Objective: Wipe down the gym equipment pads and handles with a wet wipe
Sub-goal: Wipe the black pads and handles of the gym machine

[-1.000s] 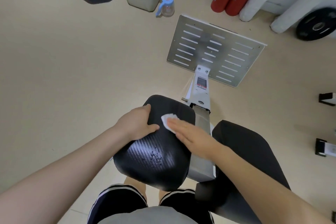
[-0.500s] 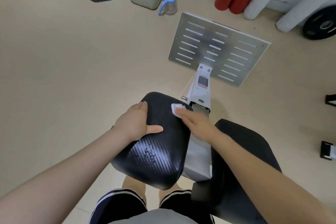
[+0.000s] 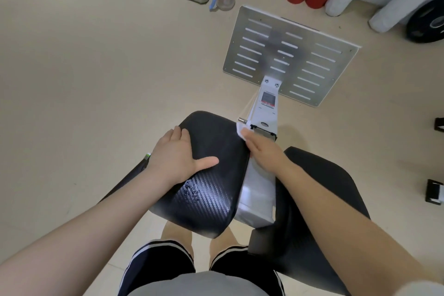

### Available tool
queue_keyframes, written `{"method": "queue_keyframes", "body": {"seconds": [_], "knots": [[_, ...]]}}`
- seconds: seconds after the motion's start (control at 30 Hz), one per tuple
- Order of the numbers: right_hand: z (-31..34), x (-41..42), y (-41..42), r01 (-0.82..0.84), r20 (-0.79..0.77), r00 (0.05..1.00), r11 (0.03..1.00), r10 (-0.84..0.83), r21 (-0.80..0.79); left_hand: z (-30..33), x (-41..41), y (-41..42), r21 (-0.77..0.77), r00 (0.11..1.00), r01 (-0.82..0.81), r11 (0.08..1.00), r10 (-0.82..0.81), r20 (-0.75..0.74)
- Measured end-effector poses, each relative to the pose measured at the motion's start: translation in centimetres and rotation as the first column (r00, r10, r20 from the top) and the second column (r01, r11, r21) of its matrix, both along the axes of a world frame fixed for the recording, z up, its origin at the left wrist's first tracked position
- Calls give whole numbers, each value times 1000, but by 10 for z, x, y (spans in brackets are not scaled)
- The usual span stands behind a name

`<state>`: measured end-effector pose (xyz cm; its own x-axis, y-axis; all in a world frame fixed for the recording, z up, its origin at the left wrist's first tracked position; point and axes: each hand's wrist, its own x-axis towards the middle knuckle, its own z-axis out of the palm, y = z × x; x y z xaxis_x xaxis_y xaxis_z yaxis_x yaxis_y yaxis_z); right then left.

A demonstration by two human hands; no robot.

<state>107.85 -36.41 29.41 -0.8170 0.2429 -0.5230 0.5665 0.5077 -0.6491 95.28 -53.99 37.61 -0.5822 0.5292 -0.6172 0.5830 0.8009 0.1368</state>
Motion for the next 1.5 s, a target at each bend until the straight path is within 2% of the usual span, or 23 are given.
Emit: {"method": "queue_keyframes", "body": {"seconds": [0.13,0.27,0.4,0.5,0.6,0.7,0.83,0.93,1.0,1.2,1.3,1.4,1.5], "knots": [[-20,-15,6,145,80,987,988,-141,-56,0,-1,-4,40,999,-18,999,17,33],[3,5,-12,178,3,984,981,-178,-79,4,0,-3,34,1000,9,999,-10,22],[49,35,-41,2,-149,989,987,-25,-158,7,-1,0,26,999,5,1000,-6,42],[75,57,-64,-174,-269,954,976,133,-134,9,0,0,28,999,9,1000,-10,42],[80,61,-71,-222,-285,943,964,173,-149,9,0,-1,31,999,-2,1000,1,40],[65,38,-54,-33,-137,991,972,1,-234,6,0,-1,31,999,-11,999,10,37],[34,0,-24,-24,-9,1000,984,22,-175,-1,-1,-2,43,999,-23,999,22,29],[23,-18,-16,77,64,996,974,-65,-211,-1,-1,-2,52,999,-29,998,28,26],[21,-23,-18,86,67,995,979,-74,-185,-1,-1,-2,45,999,-29,999,27,38],[58,15,-41,-139,-55,990,981,132,-136,5,-4,-4,40,995,-32,999,28,97],[82,40,-60,-314,-207,935,945,289,-96,12,-16,-11,169,948,-204,964,151,279],[96,54,-72,-438,-189,880,898,436,32,21,-27,-24,229,876,-371,900,258,408],[97,44,-75,-386,-136,909,918,395,91,20,-31,-41,209,872,-362,908,252,419]]}}
